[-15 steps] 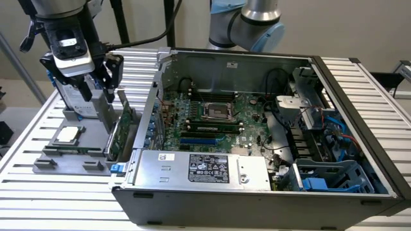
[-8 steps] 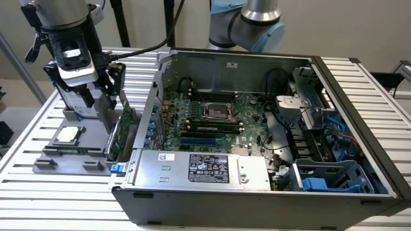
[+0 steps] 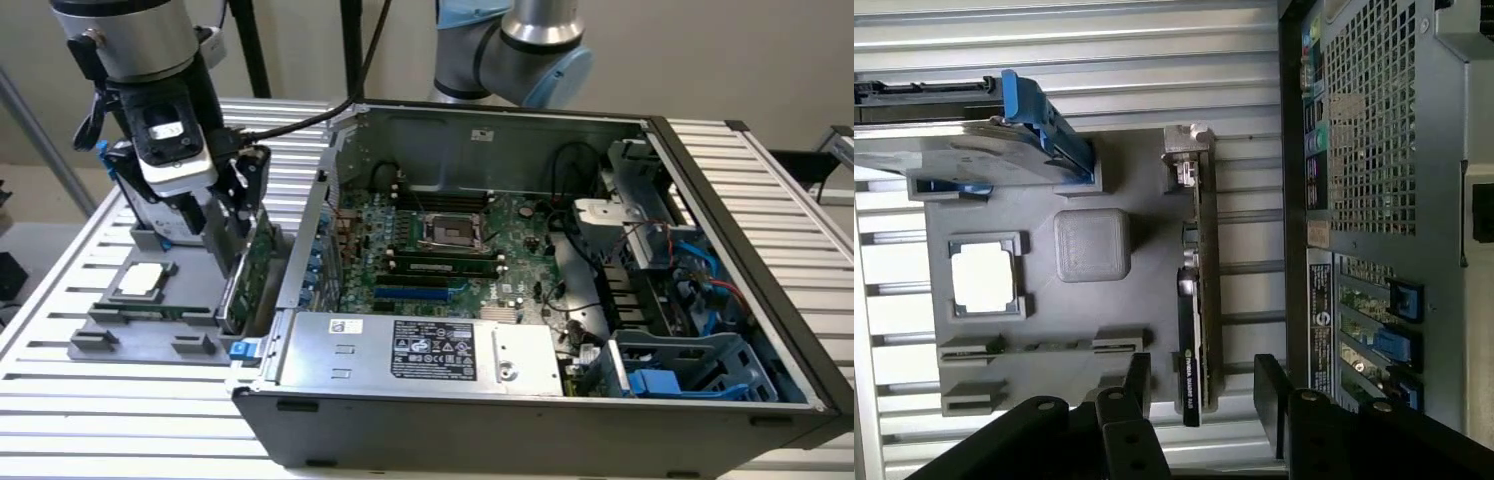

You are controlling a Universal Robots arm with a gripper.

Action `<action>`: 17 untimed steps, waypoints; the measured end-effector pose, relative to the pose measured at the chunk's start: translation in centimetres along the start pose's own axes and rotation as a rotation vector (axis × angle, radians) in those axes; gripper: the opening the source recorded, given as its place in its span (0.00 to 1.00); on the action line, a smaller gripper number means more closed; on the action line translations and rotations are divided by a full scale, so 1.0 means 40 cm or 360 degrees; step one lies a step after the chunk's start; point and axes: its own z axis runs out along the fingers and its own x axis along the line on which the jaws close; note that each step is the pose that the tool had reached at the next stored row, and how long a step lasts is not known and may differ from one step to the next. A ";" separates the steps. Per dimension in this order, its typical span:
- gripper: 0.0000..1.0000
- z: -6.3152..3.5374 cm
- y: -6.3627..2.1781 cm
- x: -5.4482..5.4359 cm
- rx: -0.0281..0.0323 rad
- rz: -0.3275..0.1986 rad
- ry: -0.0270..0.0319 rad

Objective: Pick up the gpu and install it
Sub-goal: 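Pick up the gpu and move the gpu toward the slot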

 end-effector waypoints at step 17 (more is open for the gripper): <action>0.54 0.075 0.008 0.002 0.00034 0.0003 -0.00147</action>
